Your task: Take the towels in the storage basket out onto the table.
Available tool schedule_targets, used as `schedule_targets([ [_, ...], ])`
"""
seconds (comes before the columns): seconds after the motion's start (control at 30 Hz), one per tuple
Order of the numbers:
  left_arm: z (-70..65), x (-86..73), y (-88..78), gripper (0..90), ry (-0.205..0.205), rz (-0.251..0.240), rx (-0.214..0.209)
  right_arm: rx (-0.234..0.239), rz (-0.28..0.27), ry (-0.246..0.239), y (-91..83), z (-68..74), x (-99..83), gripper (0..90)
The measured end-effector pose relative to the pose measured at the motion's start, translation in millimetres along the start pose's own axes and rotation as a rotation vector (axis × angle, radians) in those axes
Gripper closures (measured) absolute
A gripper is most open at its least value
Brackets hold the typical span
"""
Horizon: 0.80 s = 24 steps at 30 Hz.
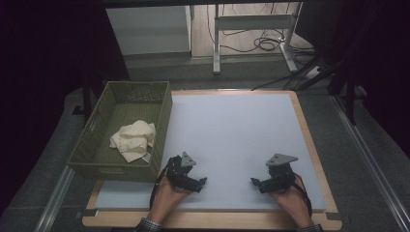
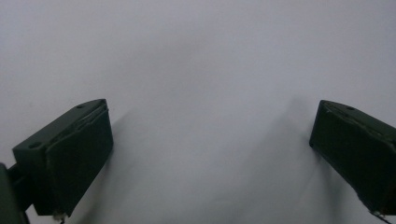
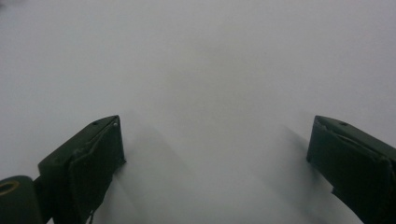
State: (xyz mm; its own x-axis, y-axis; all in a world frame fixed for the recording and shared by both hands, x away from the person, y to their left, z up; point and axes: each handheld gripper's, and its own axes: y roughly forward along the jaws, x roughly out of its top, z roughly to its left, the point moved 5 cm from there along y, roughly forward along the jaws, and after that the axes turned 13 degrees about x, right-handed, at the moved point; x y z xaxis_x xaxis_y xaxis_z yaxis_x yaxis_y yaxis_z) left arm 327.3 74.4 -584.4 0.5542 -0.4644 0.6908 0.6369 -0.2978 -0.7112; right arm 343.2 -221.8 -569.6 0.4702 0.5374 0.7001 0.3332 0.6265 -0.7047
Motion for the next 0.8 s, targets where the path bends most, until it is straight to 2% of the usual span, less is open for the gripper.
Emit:
schedule_targets([
  [0.8,0.0,0.0,0.2,0.0,-0.011,0.005,-0.006,0.002,0.0,0.002,0.0,-0.1,-0.2,4.0],
])
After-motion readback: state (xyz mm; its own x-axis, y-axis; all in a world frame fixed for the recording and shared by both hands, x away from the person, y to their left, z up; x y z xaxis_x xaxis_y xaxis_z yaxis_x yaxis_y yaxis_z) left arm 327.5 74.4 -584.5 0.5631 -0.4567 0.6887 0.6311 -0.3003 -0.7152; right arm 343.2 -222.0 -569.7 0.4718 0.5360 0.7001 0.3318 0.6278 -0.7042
